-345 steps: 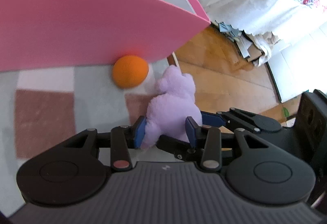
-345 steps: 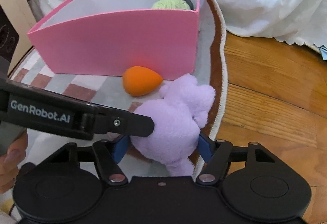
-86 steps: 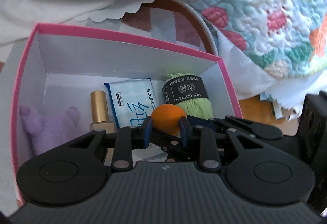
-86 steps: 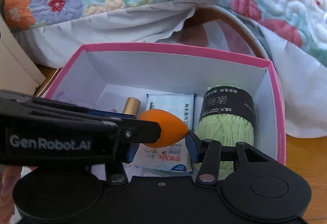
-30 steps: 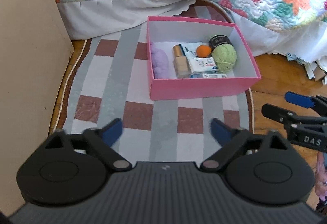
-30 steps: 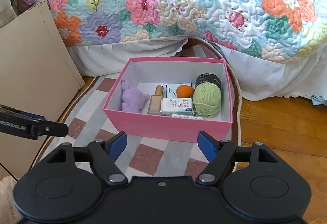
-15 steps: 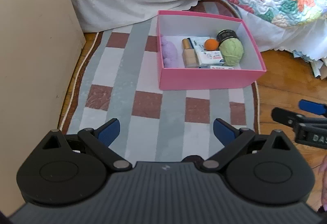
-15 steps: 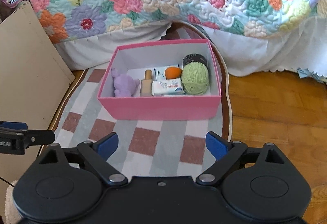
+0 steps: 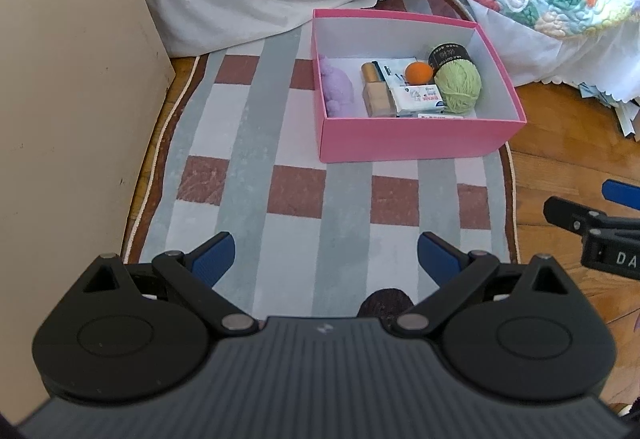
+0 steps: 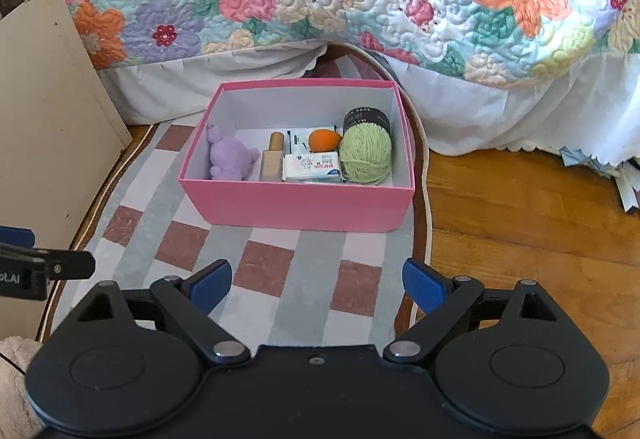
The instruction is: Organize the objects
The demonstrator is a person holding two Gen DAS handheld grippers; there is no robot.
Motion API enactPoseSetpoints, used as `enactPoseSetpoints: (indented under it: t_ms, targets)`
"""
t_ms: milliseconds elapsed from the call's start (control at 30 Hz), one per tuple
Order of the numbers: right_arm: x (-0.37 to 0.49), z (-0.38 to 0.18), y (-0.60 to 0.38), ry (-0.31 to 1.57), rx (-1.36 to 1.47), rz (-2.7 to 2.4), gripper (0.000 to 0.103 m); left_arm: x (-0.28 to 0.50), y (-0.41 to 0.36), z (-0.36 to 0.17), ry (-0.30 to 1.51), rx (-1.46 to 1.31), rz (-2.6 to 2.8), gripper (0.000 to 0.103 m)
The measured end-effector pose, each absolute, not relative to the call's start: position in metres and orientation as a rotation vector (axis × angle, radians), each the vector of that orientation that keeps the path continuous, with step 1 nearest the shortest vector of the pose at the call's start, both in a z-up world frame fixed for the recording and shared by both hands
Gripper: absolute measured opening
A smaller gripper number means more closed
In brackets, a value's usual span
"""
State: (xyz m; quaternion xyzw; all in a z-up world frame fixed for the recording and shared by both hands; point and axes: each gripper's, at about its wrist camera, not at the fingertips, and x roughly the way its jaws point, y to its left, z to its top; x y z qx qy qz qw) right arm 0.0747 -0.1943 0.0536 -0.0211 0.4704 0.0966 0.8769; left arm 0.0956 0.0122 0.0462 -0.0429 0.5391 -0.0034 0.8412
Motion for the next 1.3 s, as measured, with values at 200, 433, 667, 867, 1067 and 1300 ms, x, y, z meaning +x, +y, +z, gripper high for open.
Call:
enactPoseSetpoints:
  t_ms: [200,433,667,867,1067,1300]
  targets:
    - [0.076,0.049,-0.197,0.997,-0.045,0.181,0.095,0.096,0.012,0.044,1.146,-0.076,-0.005,0.099]
    - [0.076,0.046,-0.199,1.013,-0.056,0.166,0.095,0.096,0.012,0.037,1.166,-0.075,0.004,0.099]
    - [0.076,0.044,-0.198,1.022,-0.067,0.167,0.095,0.100,0.013,0.031,1.183,-0.060,0.018,0.099]
    - [0.076,0.044,-0.197,1.023,-0.069,0.166,0.095,0.102,0.013,0.029,1.194,-0.062,0.024,0.099]
    - [0.075,0.044,-0.196,1.023,-0.075,0.167,0.095,0.105,0.014,0.025,1.219,-0.056,0.015,0.099]
    - [0.076,0.044,-0.199,1.023,-0.068,0.161,0.095,0.108,0.019,0.024,1.217,-0.086,0.022,0.099]
